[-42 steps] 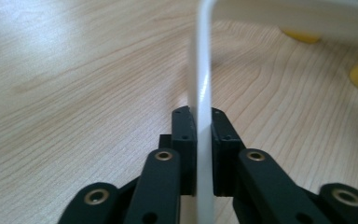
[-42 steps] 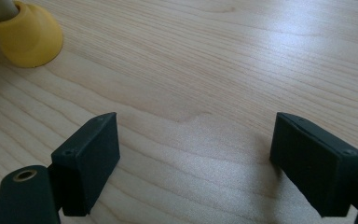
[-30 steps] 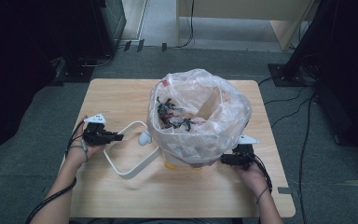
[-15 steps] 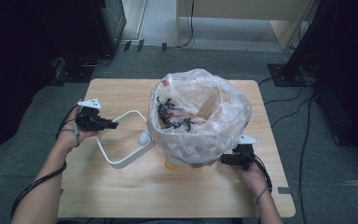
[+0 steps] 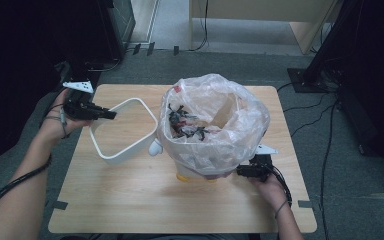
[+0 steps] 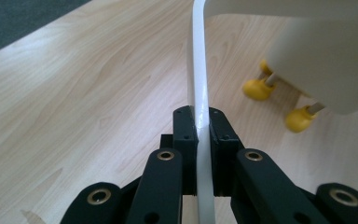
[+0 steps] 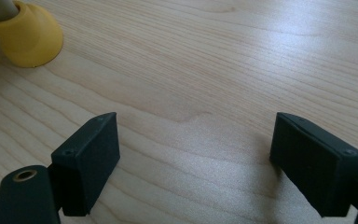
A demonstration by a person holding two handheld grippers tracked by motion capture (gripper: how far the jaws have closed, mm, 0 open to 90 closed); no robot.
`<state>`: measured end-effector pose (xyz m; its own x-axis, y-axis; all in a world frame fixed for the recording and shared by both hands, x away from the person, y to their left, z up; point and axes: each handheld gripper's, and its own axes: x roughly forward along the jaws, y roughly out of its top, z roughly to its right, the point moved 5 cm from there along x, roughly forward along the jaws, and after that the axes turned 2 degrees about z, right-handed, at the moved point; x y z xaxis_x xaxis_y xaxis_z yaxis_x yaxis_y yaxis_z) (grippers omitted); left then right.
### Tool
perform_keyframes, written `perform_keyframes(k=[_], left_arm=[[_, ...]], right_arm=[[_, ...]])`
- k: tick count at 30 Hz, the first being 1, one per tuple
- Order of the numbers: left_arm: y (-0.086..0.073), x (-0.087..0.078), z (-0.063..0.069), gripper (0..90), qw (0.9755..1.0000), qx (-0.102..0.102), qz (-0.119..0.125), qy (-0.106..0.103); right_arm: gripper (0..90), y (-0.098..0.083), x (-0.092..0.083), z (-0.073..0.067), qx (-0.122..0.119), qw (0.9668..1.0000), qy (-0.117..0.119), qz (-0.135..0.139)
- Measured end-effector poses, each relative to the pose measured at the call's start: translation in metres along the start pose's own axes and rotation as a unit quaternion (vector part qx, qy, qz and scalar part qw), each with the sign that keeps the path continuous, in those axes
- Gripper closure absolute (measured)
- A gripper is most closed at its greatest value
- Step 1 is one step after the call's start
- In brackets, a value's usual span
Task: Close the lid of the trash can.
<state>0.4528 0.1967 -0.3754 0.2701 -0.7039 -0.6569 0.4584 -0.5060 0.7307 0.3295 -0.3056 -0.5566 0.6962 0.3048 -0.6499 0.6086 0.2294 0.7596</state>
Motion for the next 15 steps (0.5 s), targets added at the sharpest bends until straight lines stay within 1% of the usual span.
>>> perform_keyframes(k=[1,3,7,9,11,12,15], left_arm=[[0.003,-0.005,-0.001,84.9,1.0,-0.004,-0.001,-0.001],[0.01,-0.016,-0.001,85.0,1.0,0.0,0.003,-0.004],[0.029,-0.038,0.004,84.9,0.9998,0.018,0.005,0.0],[0.041,-0.047,0.01,84.9,0.9996,0.026,0.011,-0.006],[0.053,-0.055,0.015,84.9,0.9993,0.031,0.019,-0.013],[0.059,-0.058,0.017,84.9,0.9991,0.034,0.023,-0.014],[0.074,-0.068,0.024,85.0,0.9979,0.039,0.044,-0.026]], right_arm=[[15.4,0.0,0.0,0.0,-0.001,1.0,0.0,0.0],[15.4,0.0,0.0,0.0,0.0,1.0,0.0,0.0],[15.4,0.0,0.0,0.0,0.0,1.0,0.0,0.0],[15.4,0.0,0.0,0.0,0.0,1.0,0.0,0.0],[15.4,0.0,0.0,0.0,0.0,1.0,0.0,0.0],[15.4,0.0,0.0,0.0,0.0,1.0,0.0,0.0],[15.4,0.0,0.0,0.0,0.0,1.0,0.0,0.0]])
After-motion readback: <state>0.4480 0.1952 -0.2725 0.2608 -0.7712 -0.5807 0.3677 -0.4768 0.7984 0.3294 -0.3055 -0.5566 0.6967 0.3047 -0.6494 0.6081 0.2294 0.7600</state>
